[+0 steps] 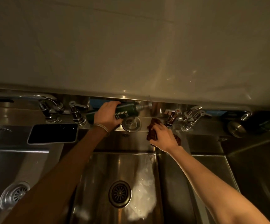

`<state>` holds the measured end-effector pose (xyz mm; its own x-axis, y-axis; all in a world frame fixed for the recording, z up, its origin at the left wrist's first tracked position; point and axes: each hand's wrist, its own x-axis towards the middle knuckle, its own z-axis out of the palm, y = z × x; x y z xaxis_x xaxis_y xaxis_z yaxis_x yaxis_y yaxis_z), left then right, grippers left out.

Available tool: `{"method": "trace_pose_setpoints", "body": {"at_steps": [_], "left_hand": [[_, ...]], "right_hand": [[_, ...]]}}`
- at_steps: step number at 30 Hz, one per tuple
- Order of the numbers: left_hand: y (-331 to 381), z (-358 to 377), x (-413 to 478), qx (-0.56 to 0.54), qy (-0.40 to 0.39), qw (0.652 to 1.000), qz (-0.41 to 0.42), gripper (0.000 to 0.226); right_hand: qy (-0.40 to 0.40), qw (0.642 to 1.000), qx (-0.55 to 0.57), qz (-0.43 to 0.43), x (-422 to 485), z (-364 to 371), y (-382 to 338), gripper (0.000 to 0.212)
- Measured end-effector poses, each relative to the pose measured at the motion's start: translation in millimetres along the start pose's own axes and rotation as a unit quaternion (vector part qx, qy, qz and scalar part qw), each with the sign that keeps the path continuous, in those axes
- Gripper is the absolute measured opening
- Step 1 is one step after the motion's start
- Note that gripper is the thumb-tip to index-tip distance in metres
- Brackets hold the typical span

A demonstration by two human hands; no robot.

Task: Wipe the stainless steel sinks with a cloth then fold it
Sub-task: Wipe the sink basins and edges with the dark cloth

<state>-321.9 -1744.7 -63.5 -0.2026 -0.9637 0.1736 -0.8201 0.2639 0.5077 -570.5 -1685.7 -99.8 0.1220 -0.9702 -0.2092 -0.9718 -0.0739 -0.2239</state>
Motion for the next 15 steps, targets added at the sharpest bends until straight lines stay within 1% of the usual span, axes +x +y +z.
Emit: {"method": "trace_pose_setpoints", "body": {"at_steps": [3, 5, 7, 10, 12, 15], "left_hand": [[3.2, -15.0, -4.1, -0.091, 0.070, 0.993, -0.022, 0.062], [6.2, -20.0, -9.3, -0.155, 0.111, 0.980, -0.055, 0.061], [4.8, -22.9, -13.0, -0.228, 0.134, 0.959, -0.103, 0.063], [-4.5, -27.4, -15.7, -0.321, 0.167, 0.915, -0.177, 0.066], [-8.8, -30.3, -17.8, -0.354, 0.178, 0.894, -0.208, 0.066], [-9.4, -29.6, -19.8, -0.366, 0.176, 0.889, -0.213, 0.067]], "right_hand": [[0.003, 1.000, -0.009, -0.022, -6.1, 2.8, -3.4, 0.058], [-0.010, 0.999, -0.021, -0.050, -11.1, 4.9, -4.2, 0.059], [-0.024, 0.997, -0.038, -0.068, -14.3, 3.9, -1.3, 0.058], [-0.027, 0.998, -0.038, -0.044, -10.3, -1.3, 4.2, 0.054], [-0.013, 0.999, -0.024, -0.024, -2.6, -3.9, 1.9, 0.050], [-0.001, 1.000, -0.006, -0.020, 5.9, -3.0, -10.8, 0.051]]}}
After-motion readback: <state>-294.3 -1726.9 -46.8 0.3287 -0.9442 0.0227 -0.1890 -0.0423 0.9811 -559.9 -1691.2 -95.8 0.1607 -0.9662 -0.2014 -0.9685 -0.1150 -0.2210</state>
